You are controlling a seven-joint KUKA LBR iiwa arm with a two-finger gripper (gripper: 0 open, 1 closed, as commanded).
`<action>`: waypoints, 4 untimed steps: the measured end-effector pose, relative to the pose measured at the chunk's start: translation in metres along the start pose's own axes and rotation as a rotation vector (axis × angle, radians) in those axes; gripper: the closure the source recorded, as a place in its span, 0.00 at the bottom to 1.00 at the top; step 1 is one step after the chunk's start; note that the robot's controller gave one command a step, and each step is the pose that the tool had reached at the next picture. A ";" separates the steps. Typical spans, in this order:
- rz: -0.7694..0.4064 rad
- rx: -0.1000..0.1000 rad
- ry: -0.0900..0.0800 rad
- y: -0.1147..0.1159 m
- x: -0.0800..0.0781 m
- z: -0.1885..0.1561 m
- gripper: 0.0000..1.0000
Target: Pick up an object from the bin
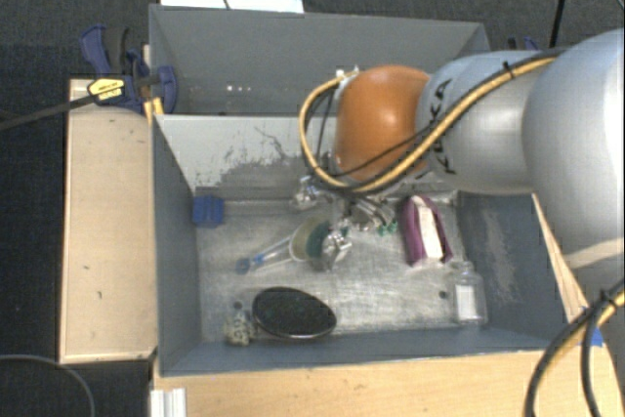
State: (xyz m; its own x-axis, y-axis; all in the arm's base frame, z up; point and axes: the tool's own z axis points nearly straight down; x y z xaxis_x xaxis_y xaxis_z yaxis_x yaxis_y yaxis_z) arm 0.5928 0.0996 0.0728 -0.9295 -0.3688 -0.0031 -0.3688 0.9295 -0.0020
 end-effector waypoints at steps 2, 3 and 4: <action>0.012 -0.001 -0.008 -0.001 -0.003 -0.004 1.00; 0.023 0.000 -0.008 -0.002 -0.006 -0.098 1.00; 0.032 -0.002 -0.003 -0.002 -0.007 -0.108 1.00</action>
Offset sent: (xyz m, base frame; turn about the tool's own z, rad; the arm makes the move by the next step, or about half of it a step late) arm 0.0000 0.0000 0.0000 0.0000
